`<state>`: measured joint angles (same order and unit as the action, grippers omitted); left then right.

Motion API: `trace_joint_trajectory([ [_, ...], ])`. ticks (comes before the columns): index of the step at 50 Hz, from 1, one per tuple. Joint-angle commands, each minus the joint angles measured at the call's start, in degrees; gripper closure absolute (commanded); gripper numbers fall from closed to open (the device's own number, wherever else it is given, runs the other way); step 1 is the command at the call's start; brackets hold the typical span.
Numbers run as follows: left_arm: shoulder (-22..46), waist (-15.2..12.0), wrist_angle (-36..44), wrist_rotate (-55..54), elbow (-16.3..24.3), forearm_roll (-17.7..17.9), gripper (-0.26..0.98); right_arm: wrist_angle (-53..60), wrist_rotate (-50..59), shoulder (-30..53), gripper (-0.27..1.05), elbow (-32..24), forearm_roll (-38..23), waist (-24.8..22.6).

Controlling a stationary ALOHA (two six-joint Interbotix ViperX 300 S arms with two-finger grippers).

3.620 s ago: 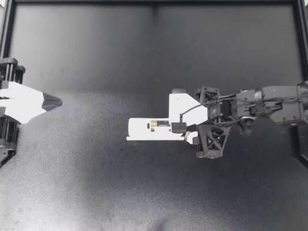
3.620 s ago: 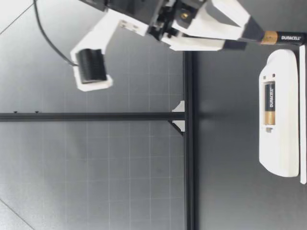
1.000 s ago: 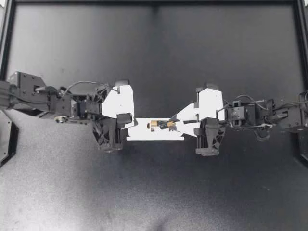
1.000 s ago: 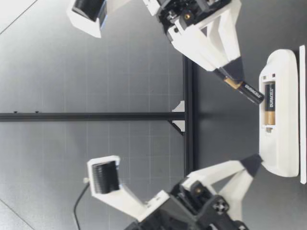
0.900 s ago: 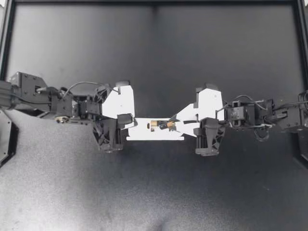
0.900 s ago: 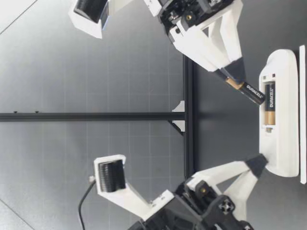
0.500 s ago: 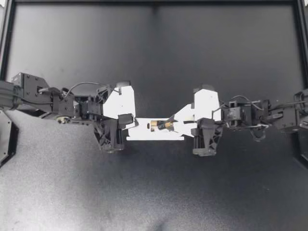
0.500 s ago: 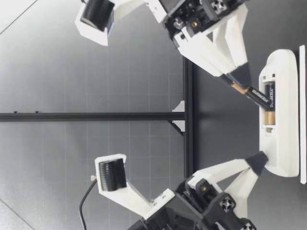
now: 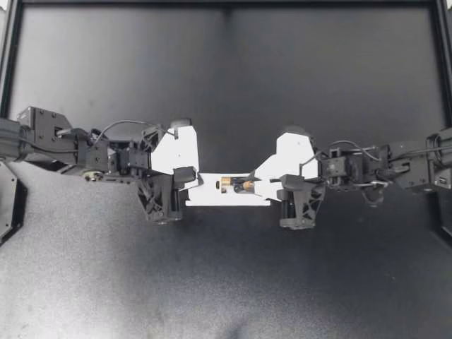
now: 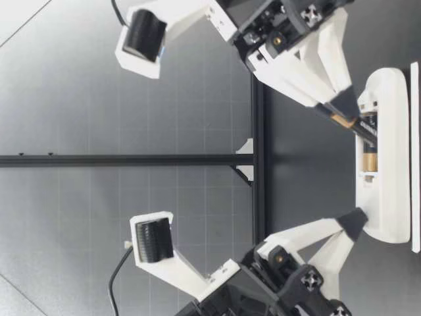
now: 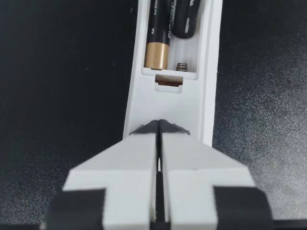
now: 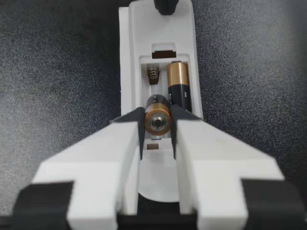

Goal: Place the battery into the slot of the remote controller.

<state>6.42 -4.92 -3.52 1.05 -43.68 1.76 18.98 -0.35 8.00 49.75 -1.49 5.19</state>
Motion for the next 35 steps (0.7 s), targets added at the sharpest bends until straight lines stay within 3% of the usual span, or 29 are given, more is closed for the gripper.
trace_joint_trajectory([
  [1, -0.88, -0.09, -0.18, -0.09, 0.44, 0.18, 0.89, -0.70, -0.09, -0.18, 0.73, -1.58, -0.09, 0.35],
  [24, -0.88, -0.09, -0.18, -0.09, 0.44, 0.18, 0.89, -10.11, -0.09, -0.26, 0.68, -5.01, -0.44, 0.35],
  [35, -1.05, -0.09, -0.09, -0.09, 0.44, 0.09, 0.89, -12.57, -0.09, -0.53, 0.42, -6.94, -0.44, -0.35],
])
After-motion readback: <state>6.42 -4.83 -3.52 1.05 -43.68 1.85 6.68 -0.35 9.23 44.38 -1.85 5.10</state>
